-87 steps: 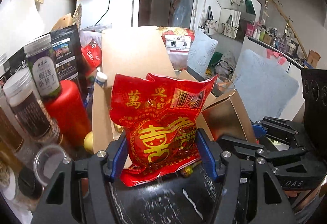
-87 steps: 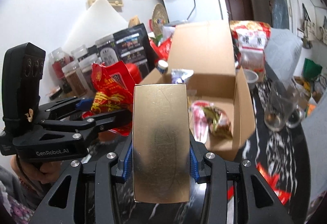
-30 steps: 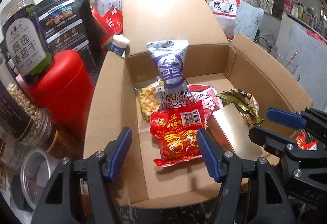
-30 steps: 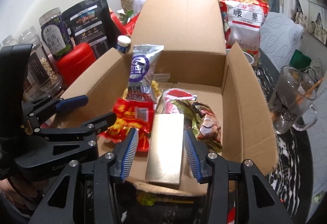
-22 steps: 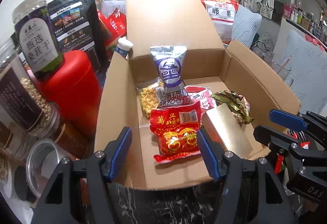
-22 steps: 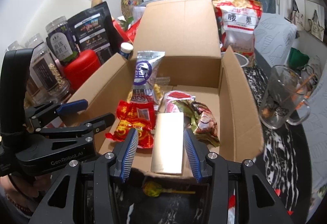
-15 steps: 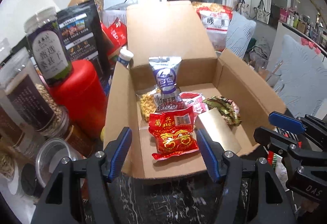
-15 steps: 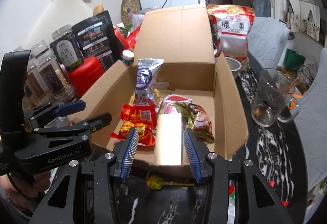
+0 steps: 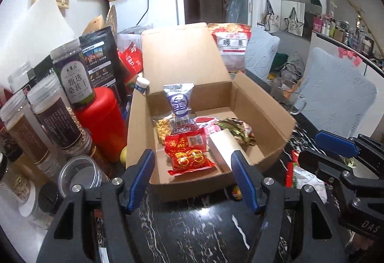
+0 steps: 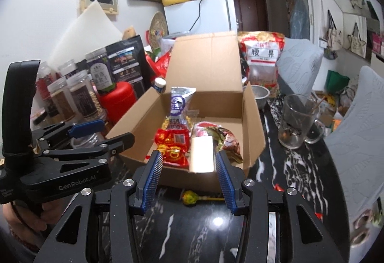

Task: Organize snacks
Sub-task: 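Open both tools and withdraw them from the box toward the white croissant-print bag, then move the left tool to the white croissant bag while the right tool approaches the red strip bag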

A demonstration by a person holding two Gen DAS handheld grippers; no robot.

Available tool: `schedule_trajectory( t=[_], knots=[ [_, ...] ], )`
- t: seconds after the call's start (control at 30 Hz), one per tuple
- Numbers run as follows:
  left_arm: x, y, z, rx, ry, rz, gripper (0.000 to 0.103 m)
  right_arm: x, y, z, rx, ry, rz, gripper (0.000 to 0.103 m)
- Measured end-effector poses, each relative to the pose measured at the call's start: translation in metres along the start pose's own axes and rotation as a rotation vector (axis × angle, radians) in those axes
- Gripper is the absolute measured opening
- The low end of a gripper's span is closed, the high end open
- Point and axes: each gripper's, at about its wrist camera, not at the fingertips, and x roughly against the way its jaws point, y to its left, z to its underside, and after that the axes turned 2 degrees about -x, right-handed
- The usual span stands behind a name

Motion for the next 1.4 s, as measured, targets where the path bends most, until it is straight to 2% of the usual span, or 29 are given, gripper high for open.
schedule_trajectory(
  t=[0.13,0.3,0.4,0.6,0.87,1.1,1.4],
  knots=[
    [0.018,-0.006,0.002,-0.009,-0.023,0.029,0.065,0.026,0.006,0.005,0.002,-0.038,-0.001,0.046],
    [0.037,-0.017,0.005,-0.034,-0.051,0.049,0.065,0.047,0.007,0.013,0.001,-0.051,0.048,0.046],
    [0.045,-0.024,0.009,-0.029,-0.058,0.060,0.065,0.057,0.001,0.019,-0.033,-0.050,0.062,0.053],
    [0.050,-0.041,0.019,-0.049,-0.041,0.106,0.065,0.075,-0.018,0.039,-0.102,-0.052,0.112,0.053],
    [0.045,-0.062,0.029,-0.072,-0.005,0.172,0.065,0.092,-0.039,0.066,-0.169,-0.029,0.159,0.053],
    [0.032,-0.083,0.040,-0.090,0.050,0.249,0.065,0.093,-0.052,0.083,-0.211,0.000,0.184,0.053],
    [0.010,-0.120,0.047,-0.125,0.115,0.310,0.065,0.084,-0.079,0.104,-0.259,0.035,0.199,0.053]
  ],
)
